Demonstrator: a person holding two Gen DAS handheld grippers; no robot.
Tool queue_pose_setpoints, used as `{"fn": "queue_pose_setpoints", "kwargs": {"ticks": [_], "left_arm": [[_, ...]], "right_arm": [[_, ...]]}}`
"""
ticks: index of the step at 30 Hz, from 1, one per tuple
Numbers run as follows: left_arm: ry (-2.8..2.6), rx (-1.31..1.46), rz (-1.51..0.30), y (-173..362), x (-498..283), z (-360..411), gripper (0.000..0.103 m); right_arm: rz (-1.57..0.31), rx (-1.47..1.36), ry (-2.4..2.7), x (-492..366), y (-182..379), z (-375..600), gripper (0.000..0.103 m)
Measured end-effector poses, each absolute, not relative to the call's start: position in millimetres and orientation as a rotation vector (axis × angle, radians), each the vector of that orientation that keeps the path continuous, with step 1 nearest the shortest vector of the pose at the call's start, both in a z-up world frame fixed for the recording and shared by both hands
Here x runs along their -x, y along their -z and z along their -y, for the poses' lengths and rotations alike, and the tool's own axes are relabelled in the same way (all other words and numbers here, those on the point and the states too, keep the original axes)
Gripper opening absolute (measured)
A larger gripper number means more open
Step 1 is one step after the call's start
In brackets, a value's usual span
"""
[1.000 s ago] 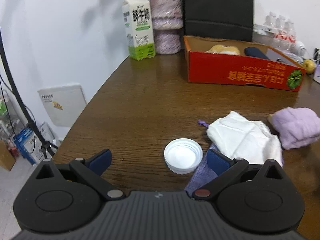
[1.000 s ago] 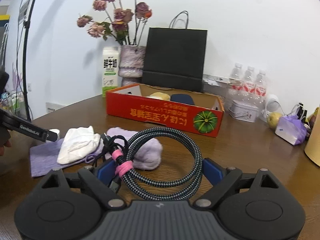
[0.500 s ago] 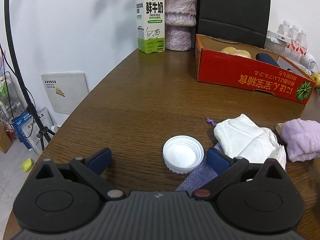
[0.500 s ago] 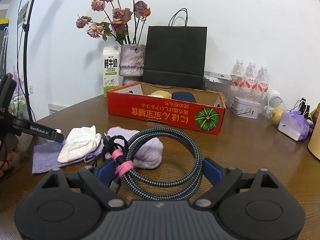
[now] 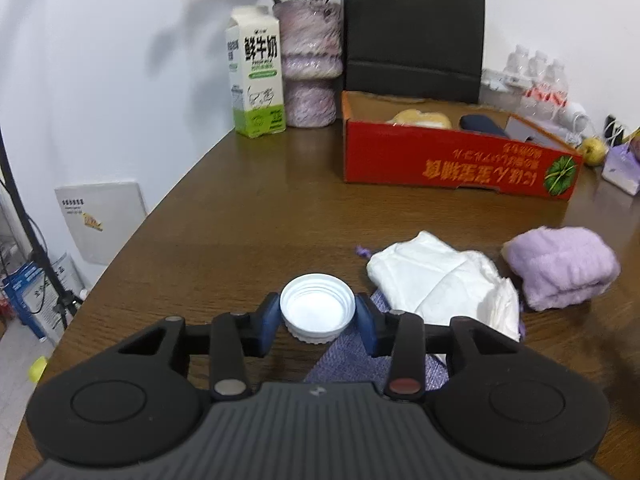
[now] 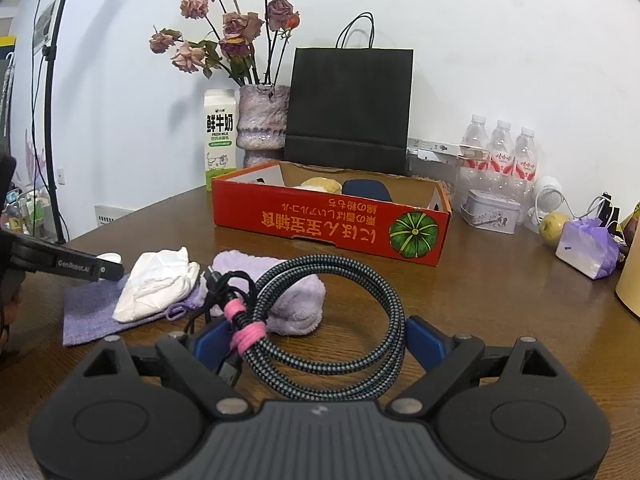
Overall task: Organize objects
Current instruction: 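Grasp the white bottle cap with the left gripper while the right grasps the braided cable, then carry the white cap and braided cable toward the red box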
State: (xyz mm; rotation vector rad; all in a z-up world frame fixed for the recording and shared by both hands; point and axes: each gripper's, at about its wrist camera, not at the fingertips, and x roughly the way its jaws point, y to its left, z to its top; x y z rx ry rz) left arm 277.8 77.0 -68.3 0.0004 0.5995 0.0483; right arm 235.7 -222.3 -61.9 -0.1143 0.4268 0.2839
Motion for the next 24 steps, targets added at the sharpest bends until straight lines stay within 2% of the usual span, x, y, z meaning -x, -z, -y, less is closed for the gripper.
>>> {"fn": "queue_pose_setpoints", "kwargs": {"ticks": [24], "left_arm": [[-0.069,0.015,-0.405,39.6,-241.9,-50.9,0.041]], "right_arm": [[-0.382,0.131,-0.280,-231.8,57.3,214.8,0.091]]}}
